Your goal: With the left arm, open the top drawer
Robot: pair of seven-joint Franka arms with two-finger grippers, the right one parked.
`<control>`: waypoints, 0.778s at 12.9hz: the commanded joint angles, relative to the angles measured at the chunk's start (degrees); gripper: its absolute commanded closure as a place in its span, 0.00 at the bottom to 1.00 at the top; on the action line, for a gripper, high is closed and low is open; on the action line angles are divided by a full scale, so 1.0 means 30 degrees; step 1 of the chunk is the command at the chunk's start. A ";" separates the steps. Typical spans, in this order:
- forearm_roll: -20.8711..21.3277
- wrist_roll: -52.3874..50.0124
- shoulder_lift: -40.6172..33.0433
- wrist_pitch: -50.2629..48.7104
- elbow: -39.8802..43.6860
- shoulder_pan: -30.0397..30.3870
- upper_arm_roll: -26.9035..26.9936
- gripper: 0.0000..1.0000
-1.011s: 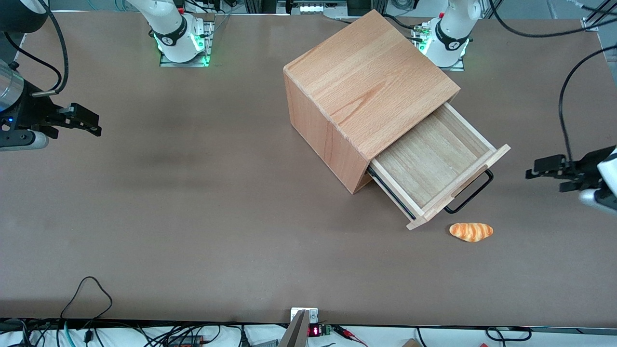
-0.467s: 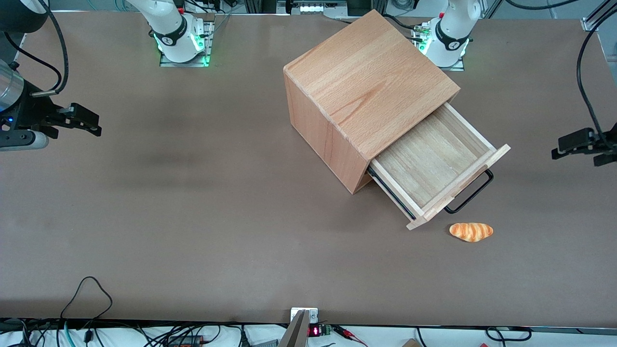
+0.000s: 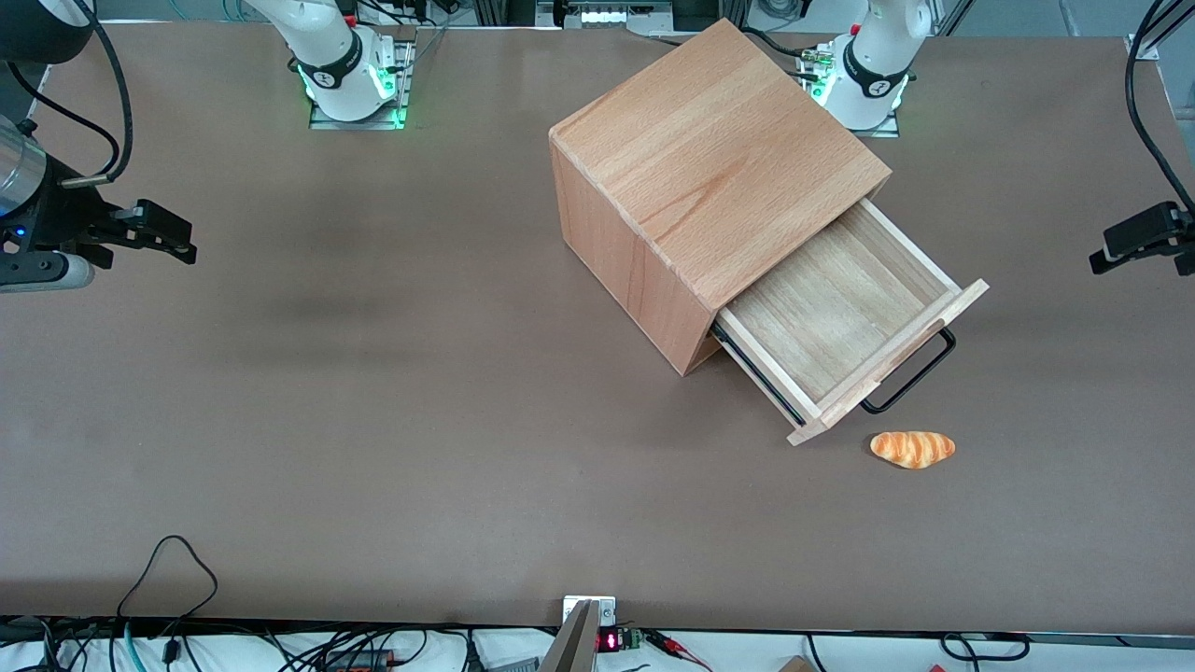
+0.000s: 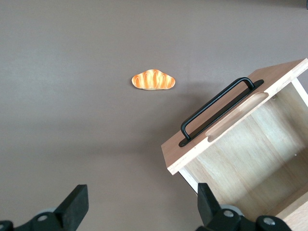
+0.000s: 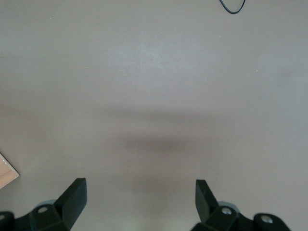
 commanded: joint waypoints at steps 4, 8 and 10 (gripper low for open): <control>0.0610 -0.1599 -0.1516 0.0115 -0.1641 -0.2630 0.2050 0.00; 0.0699 -0.1660 -0.2453 0.0320 -0.2723 -0.3634 0.2879 0.00; 0.0699 -0.1428 -0.2775 0.0349 -0.3074 -0.3576 0.2790 0.00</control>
